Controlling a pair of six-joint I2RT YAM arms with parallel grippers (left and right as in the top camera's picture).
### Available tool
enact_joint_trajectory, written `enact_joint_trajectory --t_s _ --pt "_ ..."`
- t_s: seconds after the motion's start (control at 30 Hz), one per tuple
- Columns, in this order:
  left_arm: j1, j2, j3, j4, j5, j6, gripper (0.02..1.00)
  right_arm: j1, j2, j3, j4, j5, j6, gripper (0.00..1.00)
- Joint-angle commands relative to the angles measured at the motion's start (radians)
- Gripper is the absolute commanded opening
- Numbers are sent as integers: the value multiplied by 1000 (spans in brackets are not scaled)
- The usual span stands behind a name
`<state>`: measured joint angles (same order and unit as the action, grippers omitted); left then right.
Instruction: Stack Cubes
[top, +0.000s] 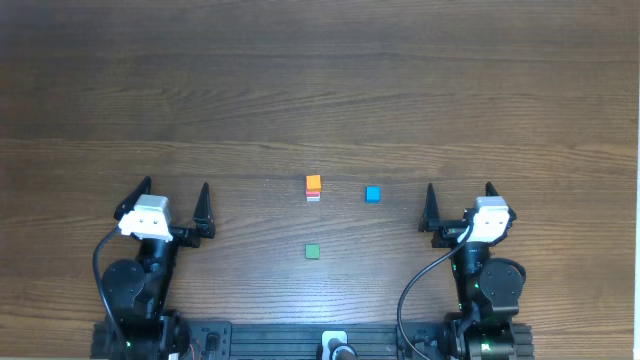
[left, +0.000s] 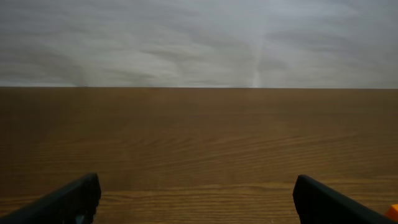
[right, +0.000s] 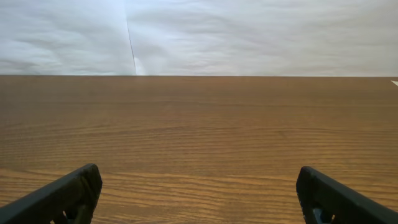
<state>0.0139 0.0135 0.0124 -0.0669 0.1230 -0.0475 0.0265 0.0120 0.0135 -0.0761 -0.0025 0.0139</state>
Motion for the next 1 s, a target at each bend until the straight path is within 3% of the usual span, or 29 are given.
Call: enact_joint_trajectory --t_s 0.03,0.13,0.3,0.53,0.77,1.0 --pt "6 -11 -6 -1 -8 14 998 -6 -7 -8 2 -12 -8 993" --pt "6 -11 -6 -1 -8 14 998 -5 -5 -8 2 -20 5 993" --pt "6 -11 -6 -1 -8 14 998 -5 18 19 40 -147 190 993" --pt "6 -11 -6 -1 -8 14 998 -5 188 217 -35 -262 375 993" --pt "6 -11 -6 -1 -8 14 998 21 464 476 -188 -534 326 991" --pt "6 -11 -6 -1 -8 14 998 187 706 672 -441 -528 326 993"
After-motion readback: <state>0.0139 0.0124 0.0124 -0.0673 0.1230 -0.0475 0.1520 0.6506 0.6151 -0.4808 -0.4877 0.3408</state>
